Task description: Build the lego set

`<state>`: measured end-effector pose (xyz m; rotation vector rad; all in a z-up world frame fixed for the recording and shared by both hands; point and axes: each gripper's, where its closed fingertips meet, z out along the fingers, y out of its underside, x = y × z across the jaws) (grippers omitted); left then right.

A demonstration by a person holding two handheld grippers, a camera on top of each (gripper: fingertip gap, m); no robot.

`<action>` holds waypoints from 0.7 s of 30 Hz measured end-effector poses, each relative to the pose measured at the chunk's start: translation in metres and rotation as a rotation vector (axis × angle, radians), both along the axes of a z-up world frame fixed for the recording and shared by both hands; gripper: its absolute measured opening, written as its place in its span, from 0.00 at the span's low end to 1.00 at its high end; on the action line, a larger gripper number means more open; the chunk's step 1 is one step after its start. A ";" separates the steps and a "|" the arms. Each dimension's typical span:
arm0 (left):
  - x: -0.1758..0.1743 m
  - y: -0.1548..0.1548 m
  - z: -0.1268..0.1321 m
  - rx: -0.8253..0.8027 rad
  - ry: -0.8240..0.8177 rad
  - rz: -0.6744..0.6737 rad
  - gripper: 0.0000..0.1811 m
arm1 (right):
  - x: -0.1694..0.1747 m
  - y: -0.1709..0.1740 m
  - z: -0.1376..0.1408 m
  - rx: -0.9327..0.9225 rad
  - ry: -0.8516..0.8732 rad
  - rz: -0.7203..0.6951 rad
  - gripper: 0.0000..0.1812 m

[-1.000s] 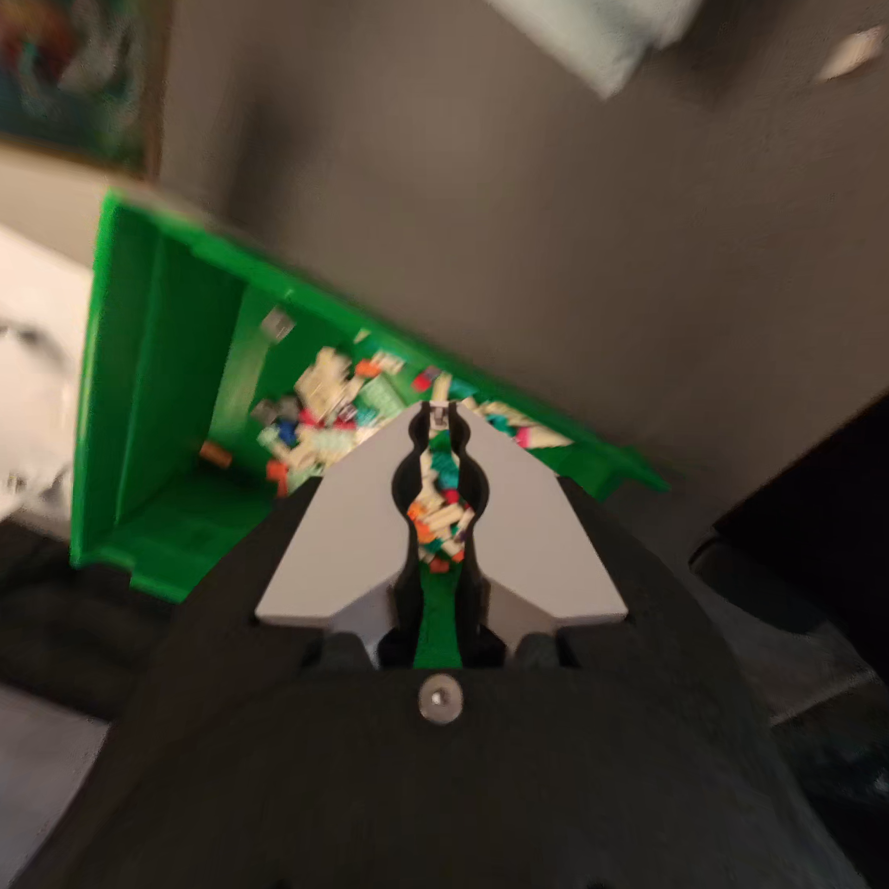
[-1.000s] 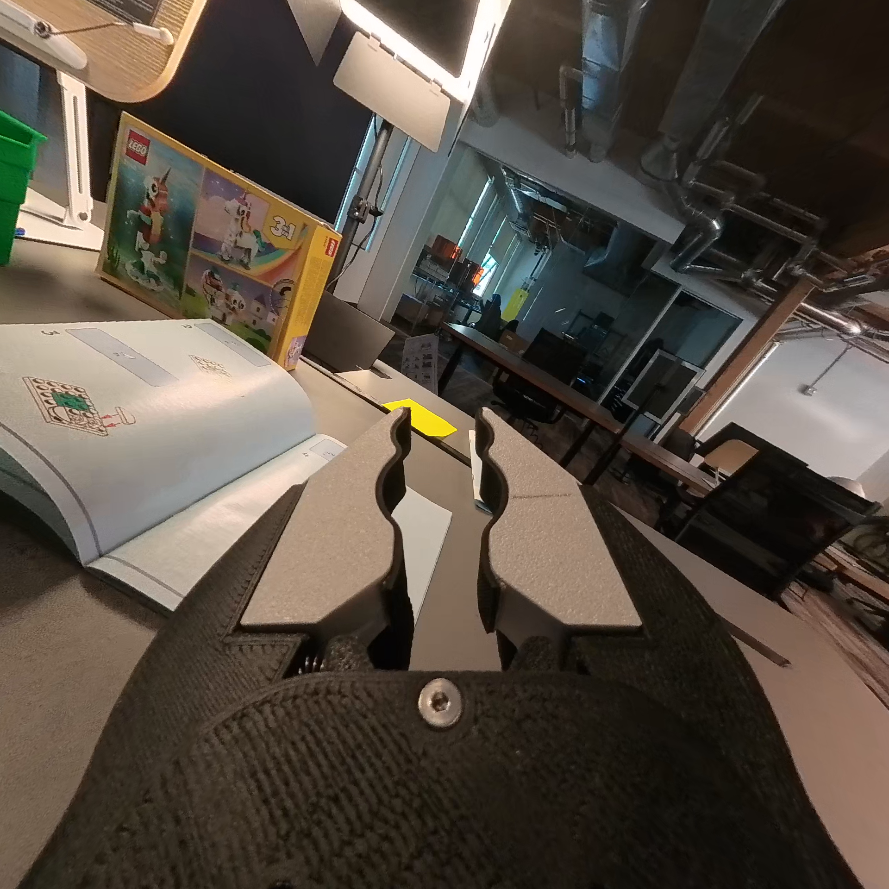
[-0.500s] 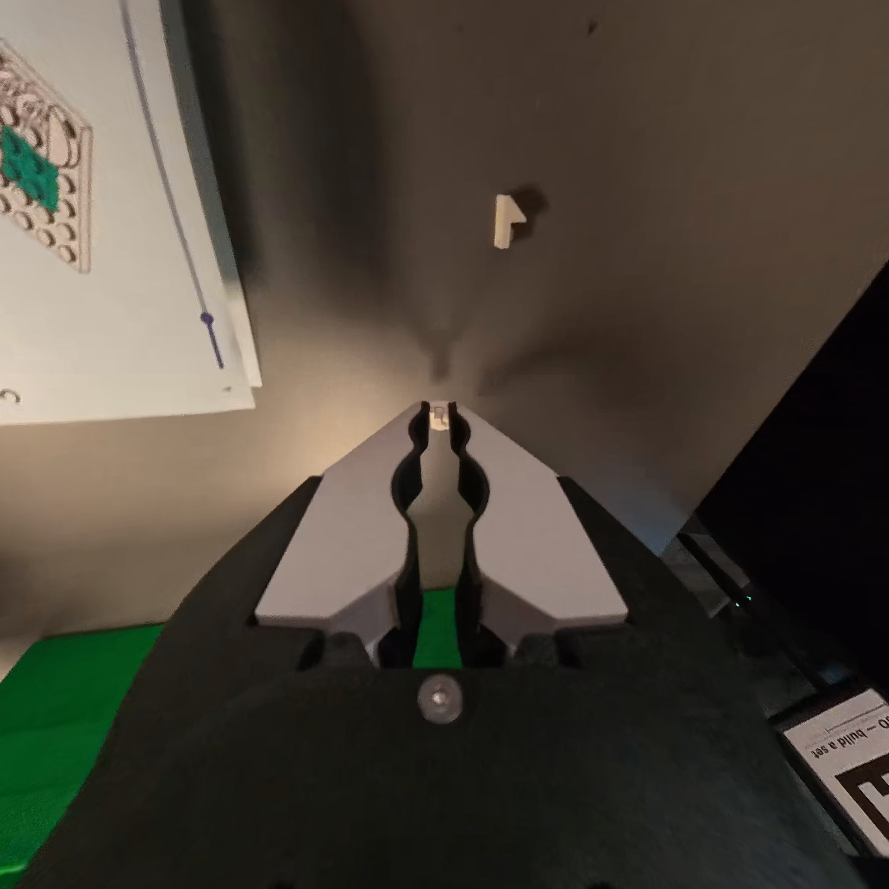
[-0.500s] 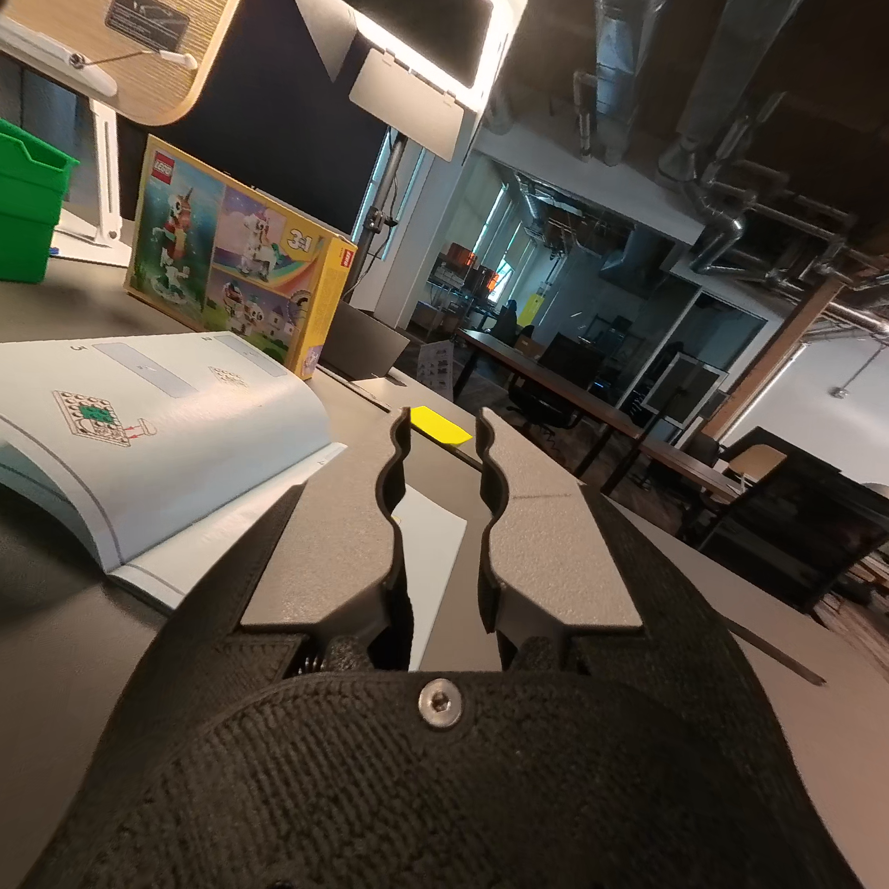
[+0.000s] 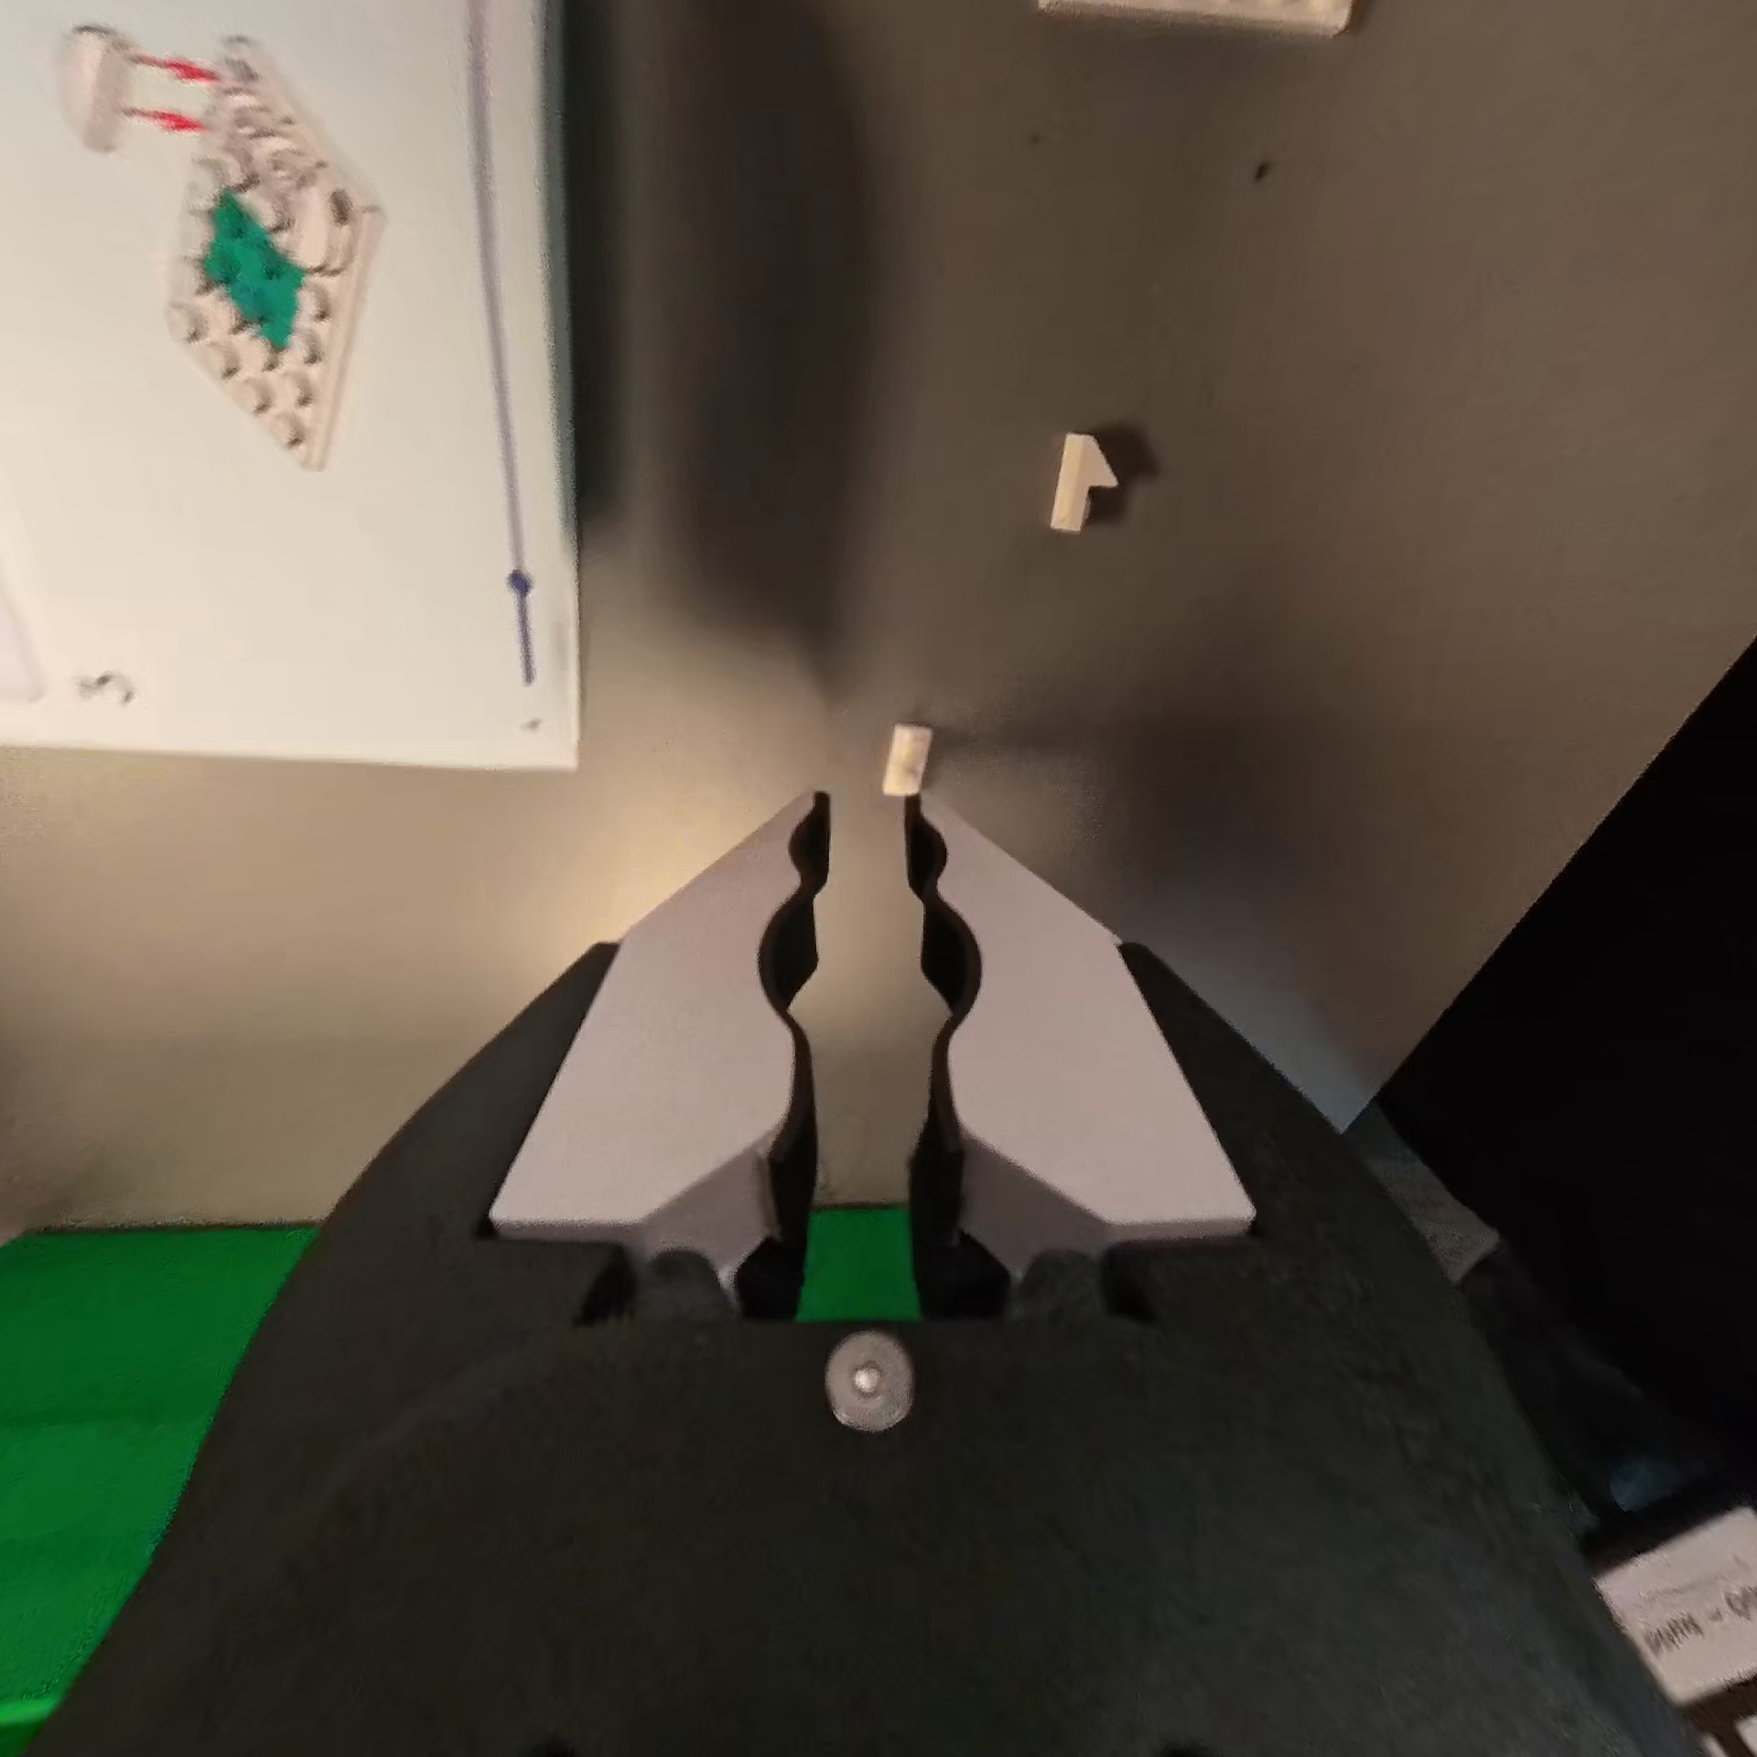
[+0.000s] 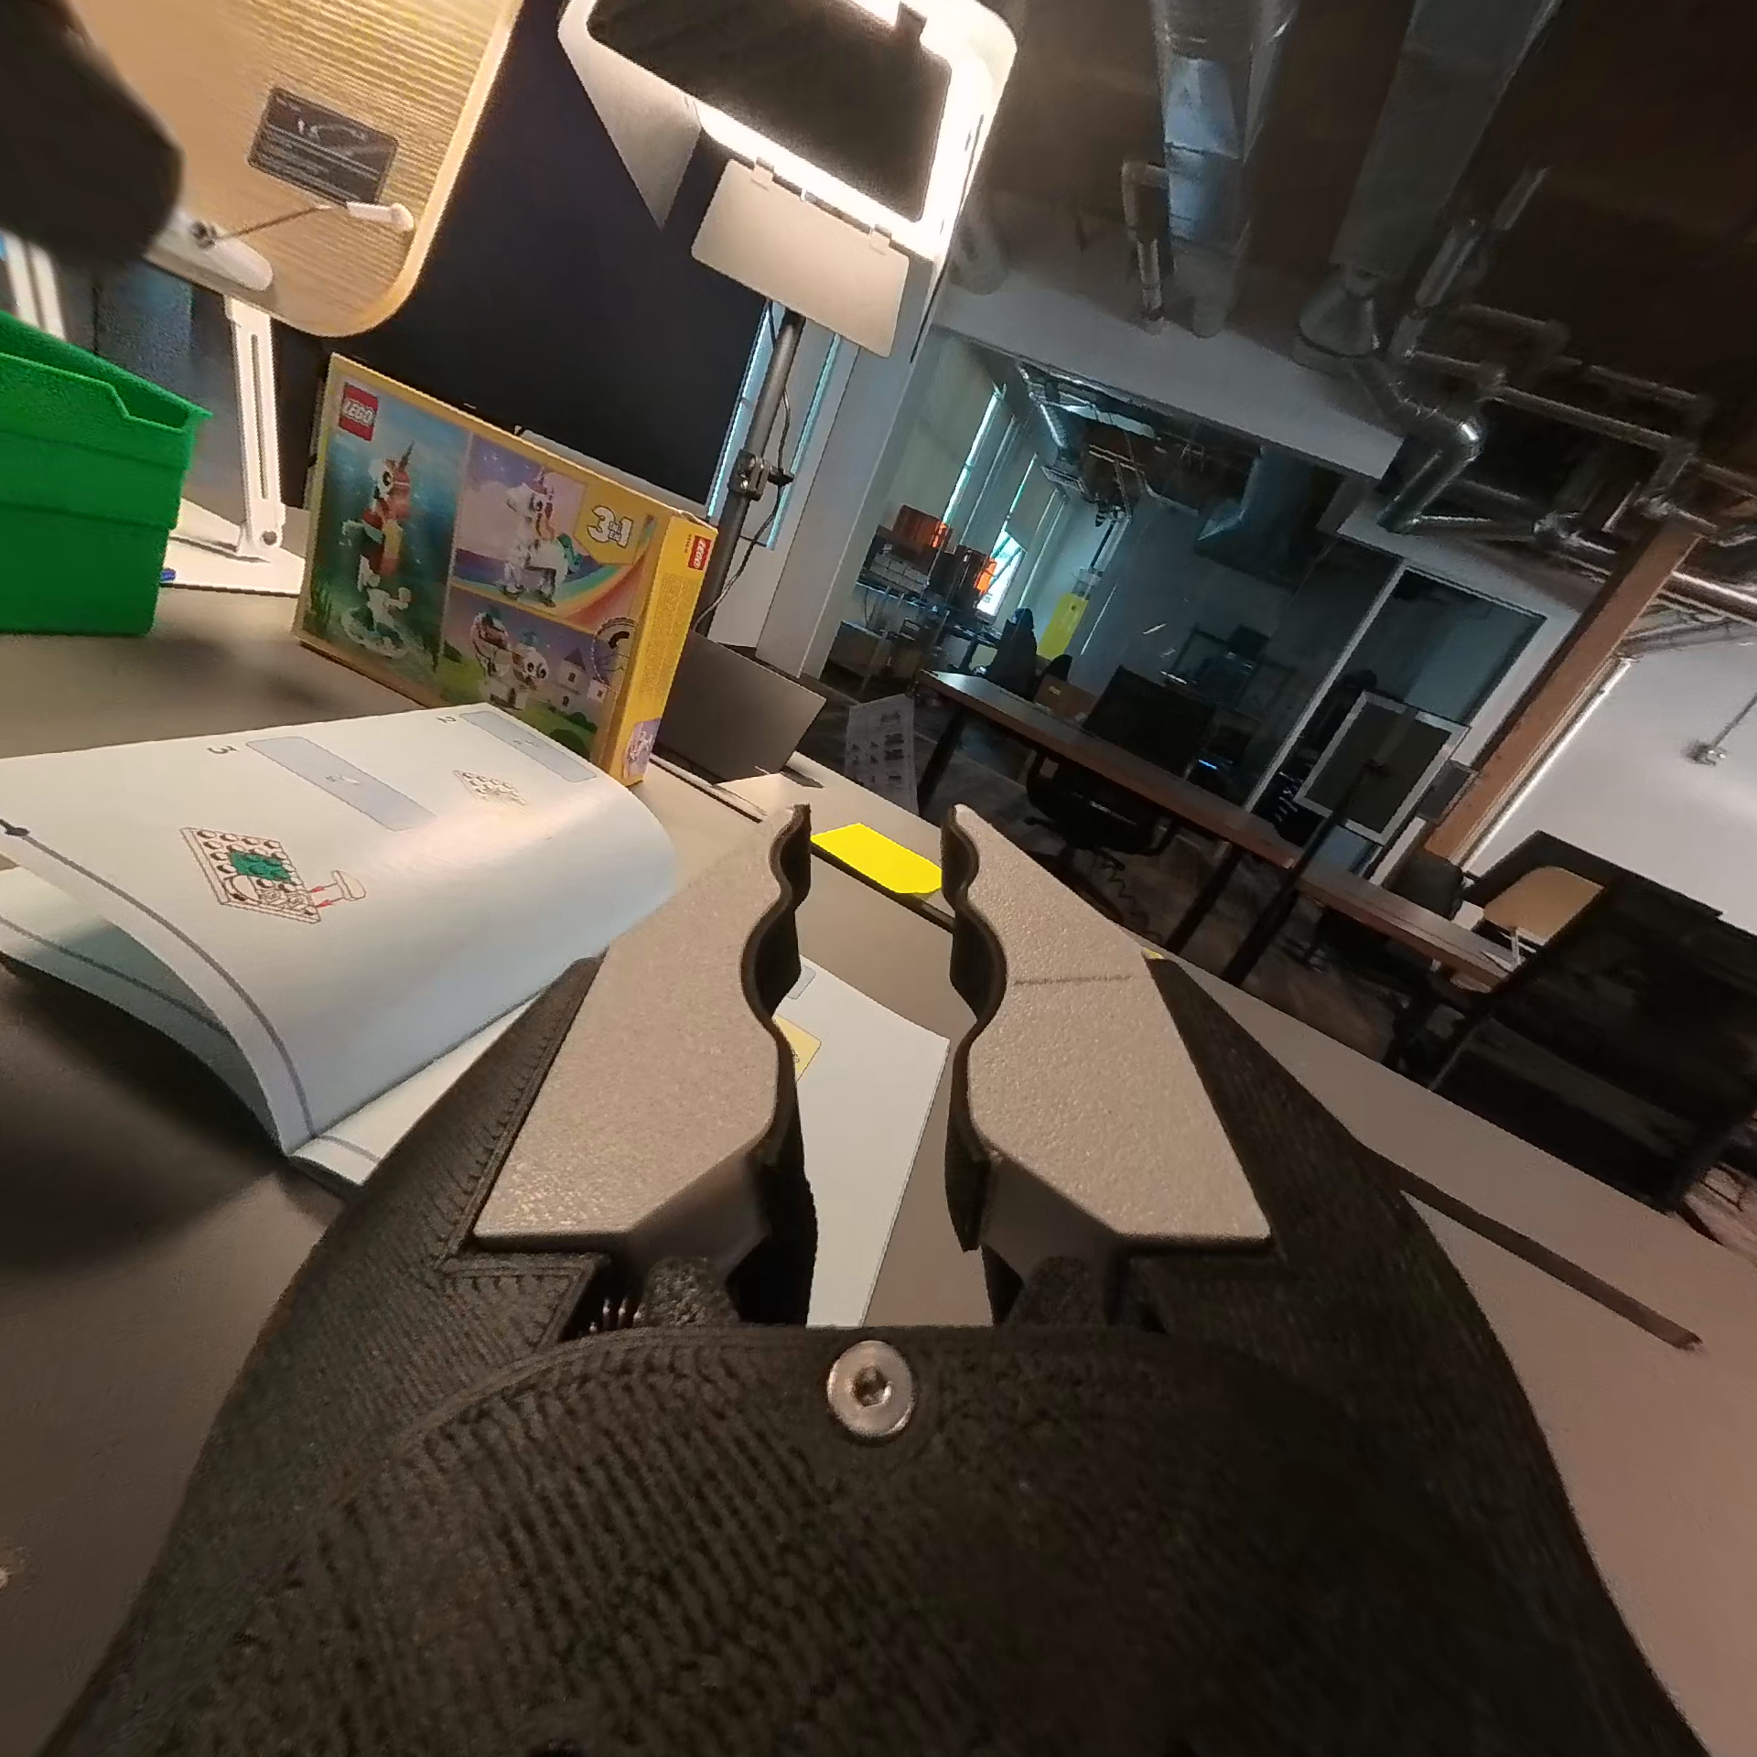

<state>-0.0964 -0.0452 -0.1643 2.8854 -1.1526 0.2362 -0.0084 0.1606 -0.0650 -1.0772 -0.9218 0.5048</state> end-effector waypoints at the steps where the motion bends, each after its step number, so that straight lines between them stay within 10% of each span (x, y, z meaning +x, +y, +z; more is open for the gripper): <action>1: -0.004 0.001 0.006 0.032 -0.005 0.018 0.08 | 0.000 0.000 0.000 0.001 0.000 0.000 0.14; 11: 0.025 -0.011 0.091 0.734 -0.489 0.292 0.15 | -0.008 -0.015 0.008 0.054 -0.028 0.055 0.16; 21: -0.002 -0.012 0.112 1.508 -0.569 0.445 0.15 | -0.062 -0.185 -0.054 -0.258 -0.585 0.890 0.07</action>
